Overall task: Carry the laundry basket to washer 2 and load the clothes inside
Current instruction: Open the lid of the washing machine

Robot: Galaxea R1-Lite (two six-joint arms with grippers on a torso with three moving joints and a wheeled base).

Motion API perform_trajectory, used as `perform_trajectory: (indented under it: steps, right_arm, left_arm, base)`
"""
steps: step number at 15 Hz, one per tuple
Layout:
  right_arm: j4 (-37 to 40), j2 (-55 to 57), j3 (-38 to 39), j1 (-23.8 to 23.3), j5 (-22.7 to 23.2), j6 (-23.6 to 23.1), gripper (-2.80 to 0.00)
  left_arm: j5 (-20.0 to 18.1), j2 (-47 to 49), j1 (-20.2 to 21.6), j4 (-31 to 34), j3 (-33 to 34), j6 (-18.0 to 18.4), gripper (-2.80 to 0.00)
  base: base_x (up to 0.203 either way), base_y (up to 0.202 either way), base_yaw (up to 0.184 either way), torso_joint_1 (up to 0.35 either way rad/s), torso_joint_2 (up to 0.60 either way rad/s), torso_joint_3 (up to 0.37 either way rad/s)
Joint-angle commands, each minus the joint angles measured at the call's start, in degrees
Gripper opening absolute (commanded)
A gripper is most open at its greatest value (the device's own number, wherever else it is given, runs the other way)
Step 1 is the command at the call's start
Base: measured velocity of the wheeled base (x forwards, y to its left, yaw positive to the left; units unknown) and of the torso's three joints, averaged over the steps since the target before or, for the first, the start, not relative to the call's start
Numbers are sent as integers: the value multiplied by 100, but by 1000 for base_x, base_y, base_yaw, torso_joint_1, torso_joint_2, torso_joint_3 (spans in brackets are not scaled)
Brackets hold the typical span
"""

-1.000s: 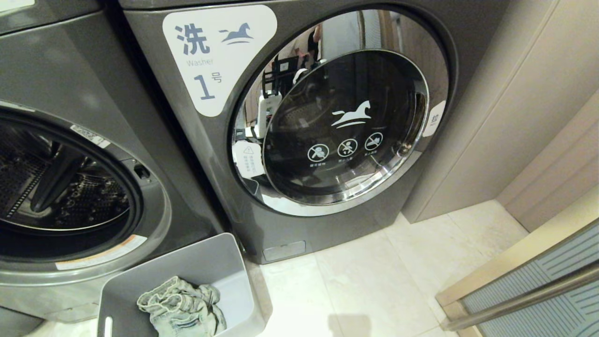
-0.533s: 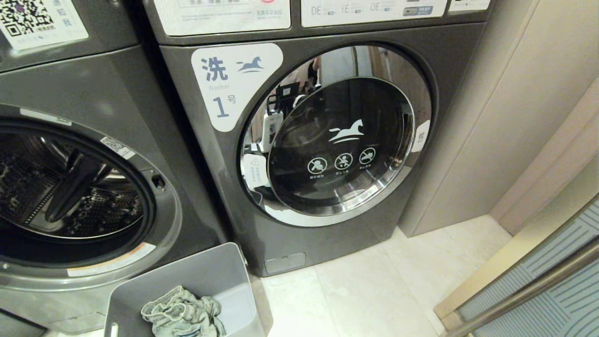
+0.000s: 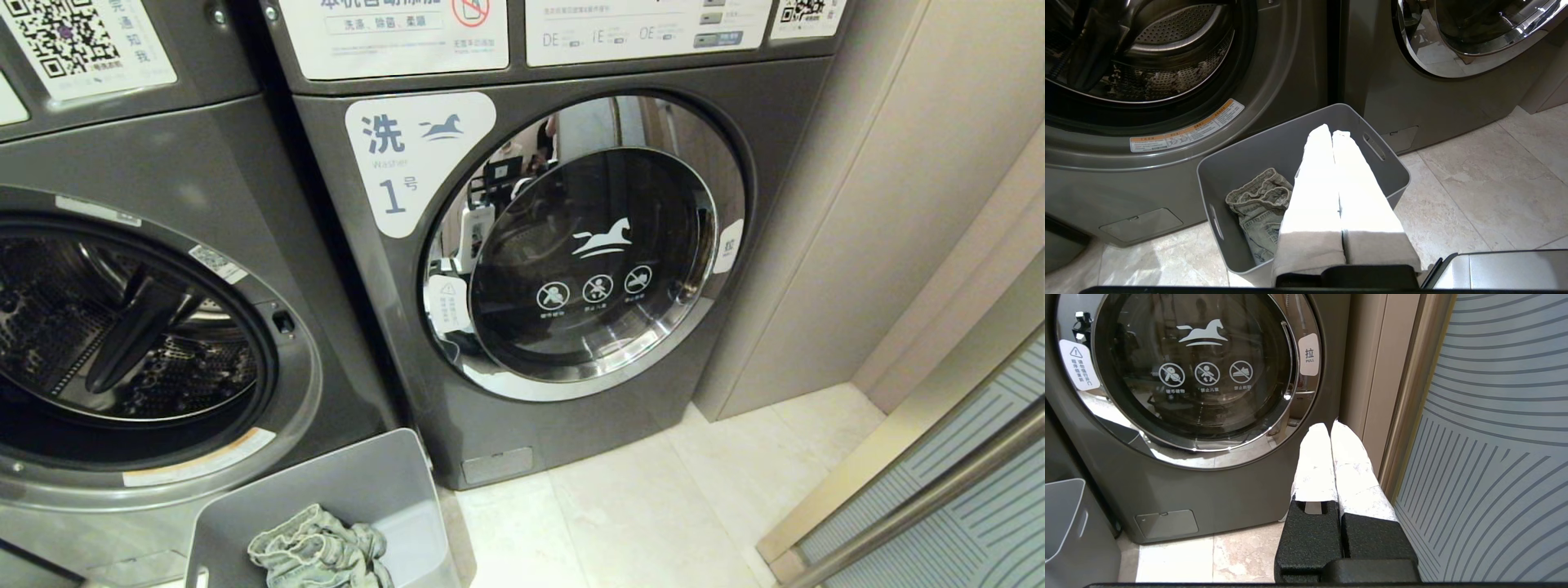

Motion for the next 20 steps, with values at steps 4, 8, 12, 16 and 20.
perform_trajectory:
  steps: [4, 8, 12, 16, 20]
  right_arm:
    - [-13, 0, 229, 2, 9, -64, -280]
    - [-13, 0, 229, 2, -9, -20, -280]
    - [-13, 0, 229, 2, -9, 7, -280]
    - [-13, 6, 229, 2, -9, 15, -280]
    - [-13, 1, 229, 2, -9, 23, -280]
  left_arm:
    - [-2, -11, -5, -11, 0, 11, -280]
    - [-11, -11, 0, -20, 0, 2, -280]
    - [-20, -11, 0, -29, 0, 2, -280]
    - [7, -11, 0, -29, 0, -13, -280]
    - [-4, -11, 0, -29, 0, -77, -280]
  base:
    - [0, 0, 0, 0, 0, 0]
    - [1, -6, 86, 4, 1, -1]
    - [2, -8, 176, 1, 2, 4]
    - [-1, -8, 157, -1, 2, 2]
    - [0, -1, 21, 1, 1, 0]
